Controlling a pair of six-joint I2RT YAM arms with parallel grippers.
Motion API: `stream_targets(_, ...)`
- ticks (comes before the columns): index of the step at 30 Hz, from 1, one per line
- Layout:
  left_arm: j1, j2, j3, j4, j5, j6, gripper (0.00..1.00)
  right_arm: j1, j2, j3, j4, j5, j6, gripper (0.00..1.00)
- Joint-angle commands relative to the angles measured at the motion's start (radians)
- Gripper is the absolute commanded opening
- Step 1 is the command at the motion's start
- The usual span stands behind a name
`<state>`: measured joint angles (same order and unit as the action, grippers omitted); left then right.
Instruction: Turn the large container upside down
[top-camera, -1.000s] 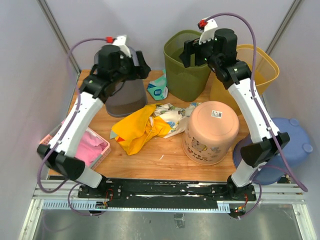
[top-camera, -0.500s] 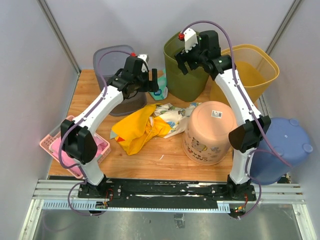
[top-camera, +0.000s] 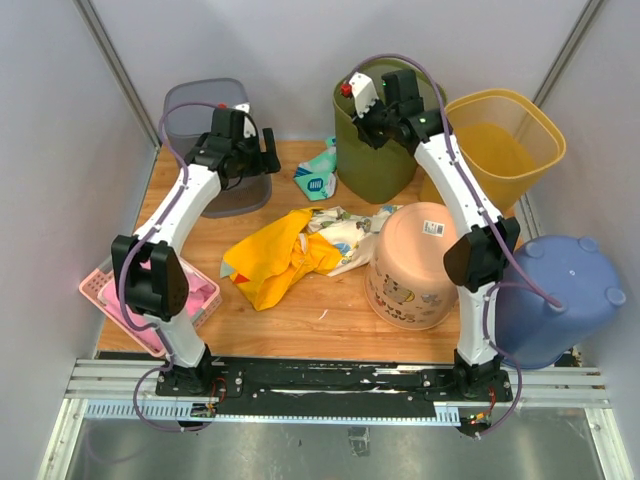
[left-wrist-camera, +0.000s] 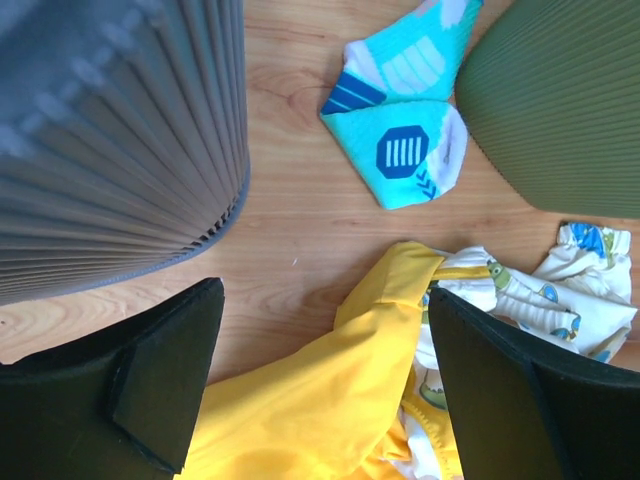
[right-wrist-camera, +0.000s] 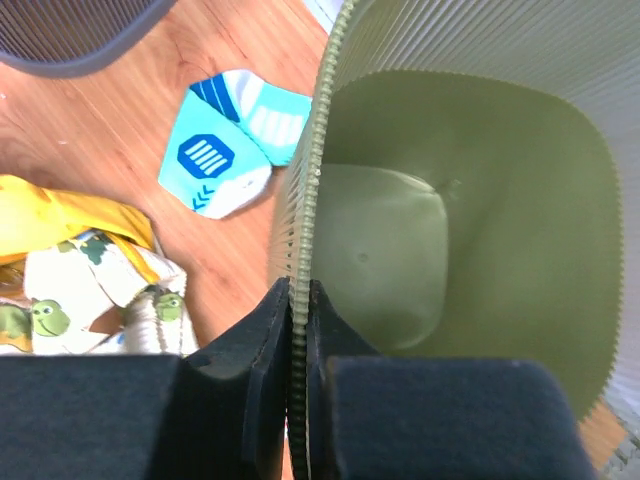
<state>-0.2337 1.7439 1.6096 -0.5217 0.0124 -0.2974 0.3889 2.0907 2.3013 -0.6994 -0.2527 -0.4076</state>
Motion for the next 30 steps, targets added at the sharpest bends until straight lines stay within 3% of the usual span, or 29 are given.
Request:
stream_targets(1,0.005,-0.086,0.044,-0.020,0.034,0.001,0.88,0.018,-0.083,0.020,-0.010,-0.001,-0.025,0.03)
stream_targets(6,0.004,-0.233,-0.029,-0.026,0.153,-0.023,0.89,0.055,-0.212,-0.032,0.045,0.009,-0.022,0.00)
stream_targets(13,-0.005,-0.415,-0.196,-0.030,0.275,-0.045,0.89,0.097,-0.427,-0.239,0.309,-0.063,0.066,0.00)
stream_targets(25,-0.147,-0.647,-0.464,-0.075,0.208,-0.087,0.89,0.119,-0.783,-0.494,0.523,-0.252,0.336,0.00)
stream_targets(30,-0.143,-0.771,-0.443,-0.158,0.113,-0.145,0.90,0.079,-0.831,-0.522,0.570,-0.460,0.567,0.00)
